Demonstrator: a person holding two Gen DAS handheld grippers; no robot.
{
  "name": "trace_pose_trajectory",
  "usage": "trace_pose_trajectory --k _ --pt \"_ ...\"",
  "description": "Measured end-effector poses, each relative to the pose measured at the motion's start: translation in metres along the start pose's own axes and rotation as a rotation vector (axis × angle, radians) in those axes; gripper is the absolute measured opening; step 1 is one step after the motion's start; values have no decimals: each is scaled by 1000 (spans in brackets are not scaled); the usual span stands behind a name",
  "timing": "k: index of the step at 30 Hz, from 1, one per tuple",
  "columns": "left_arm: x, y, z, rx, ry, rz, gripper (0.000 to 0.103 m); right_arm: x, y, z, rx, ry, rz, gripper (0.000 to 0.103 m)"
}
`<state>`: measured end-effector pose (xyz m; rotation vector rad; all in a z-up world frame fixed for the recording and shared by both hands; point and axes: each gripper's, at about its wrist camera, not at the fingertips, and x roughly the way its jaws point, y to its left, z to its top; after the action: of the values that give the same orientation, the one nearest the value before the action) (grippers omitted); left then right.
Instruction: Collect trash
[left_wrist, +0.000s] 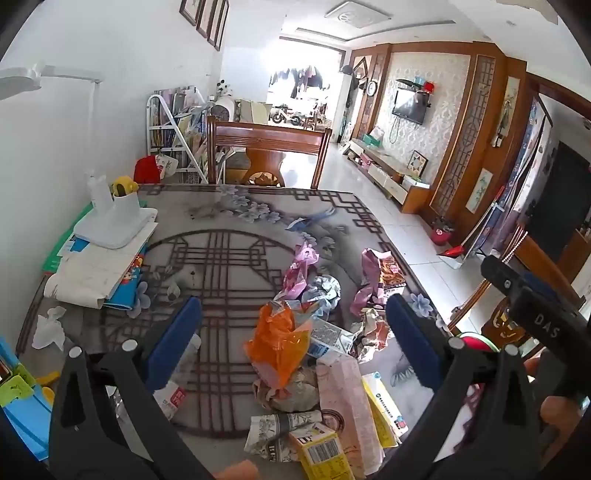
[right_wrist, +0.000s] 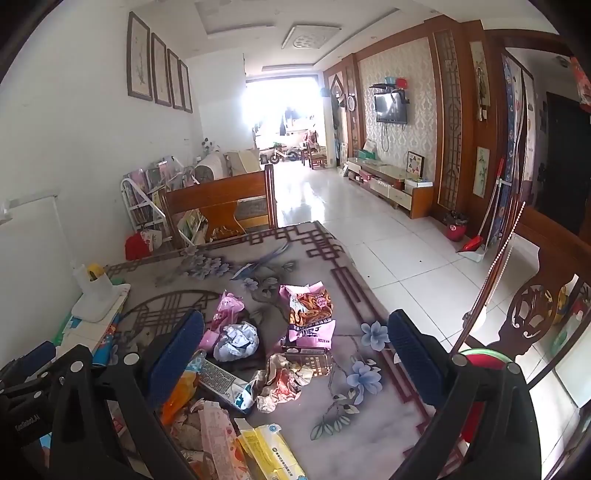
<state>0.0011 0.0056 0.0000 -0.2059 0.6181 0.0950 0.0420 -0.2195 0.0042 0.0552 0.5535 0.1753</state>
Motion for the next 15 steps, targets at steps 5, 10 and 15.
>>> trace_pose_trajectory --k 5,10,15 --pt "-1 0 -1 -4 9 1 98 2 0 -1 -1 13 3 96" --pt "-1 -1 -2 -2 12 3 98 0 -2 -3 7 8 2 96" --pt "-1 -2 -3 -3 13 3 98 -1 -3 -2 7 9 1 96"
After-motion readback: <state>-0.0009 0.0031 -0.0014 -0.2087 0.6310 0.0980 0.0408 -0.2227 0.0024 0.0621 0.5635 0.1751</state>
